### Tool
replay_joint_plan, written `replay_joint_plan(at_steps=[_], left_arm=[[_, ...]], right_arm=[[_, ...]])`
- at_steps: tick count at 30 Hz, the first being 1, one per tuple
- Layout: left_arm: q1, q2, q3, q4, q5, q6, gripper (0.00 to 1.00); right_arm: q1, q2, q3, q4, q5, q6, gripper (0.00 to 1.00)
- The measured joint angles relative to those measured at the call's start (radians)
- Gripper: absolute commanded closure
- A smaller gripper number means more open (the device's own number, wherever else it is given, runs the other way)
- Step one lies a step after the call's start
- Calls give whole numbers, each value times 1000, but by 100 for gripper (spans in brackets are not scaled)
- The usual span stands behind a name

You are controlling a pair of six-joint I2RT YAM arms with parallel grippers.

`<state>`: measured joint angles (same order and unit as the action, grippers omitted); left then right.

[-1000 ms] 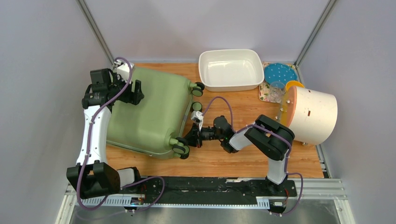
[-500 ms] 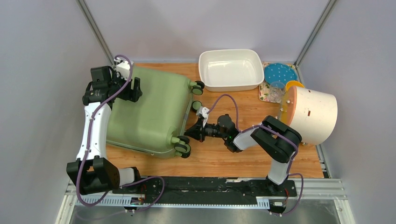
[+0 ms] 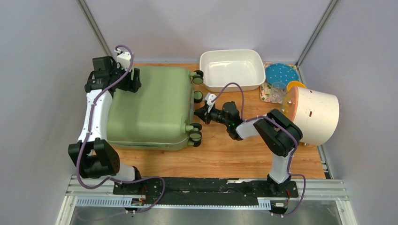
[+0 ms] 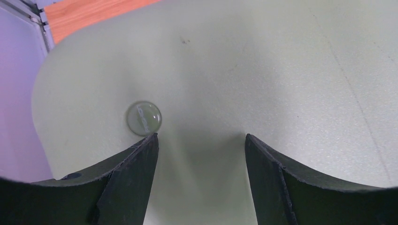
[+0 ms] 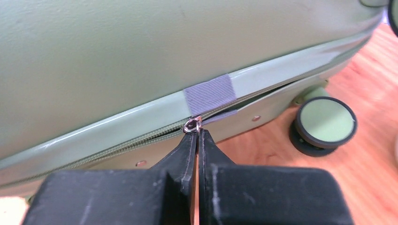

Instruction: Open, take out, and arrange the luggage

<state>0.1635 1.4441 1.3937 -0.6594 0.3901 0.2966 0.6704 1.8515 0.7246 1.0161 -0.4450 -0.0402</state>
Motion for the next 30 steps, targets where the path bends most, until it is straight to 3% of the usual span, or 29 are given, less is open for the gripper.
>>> replay_joint_plan(at_steps=[4, 10, 16, 21, 25, 30], left_arm=[[0, 58, 56, 3, 0, 0, 21], [-43, 98, 173, -120, 95, 89, 13], [-346, 144, 276, -303, 223, 168, 12], [-617, 83, 179, -314, 299, 232, 11], [-726, 44, 106, -312, 303, 254, 11], [-837, 57, 103, -311, 203, 296, 11]], right_arm=[[-72, 62, 80, -6, -62, 16, 100], [-131, 105, 129, 6, -143, 114, 100], [-131, 105, 125, 15, -158, 168, 100], [-132, 105, 121, 21, -164, 184, 100], [-132, 105, 113, 34, -164, 190, 100], [-132, 105, 107, 44, -167, 194, 100]])
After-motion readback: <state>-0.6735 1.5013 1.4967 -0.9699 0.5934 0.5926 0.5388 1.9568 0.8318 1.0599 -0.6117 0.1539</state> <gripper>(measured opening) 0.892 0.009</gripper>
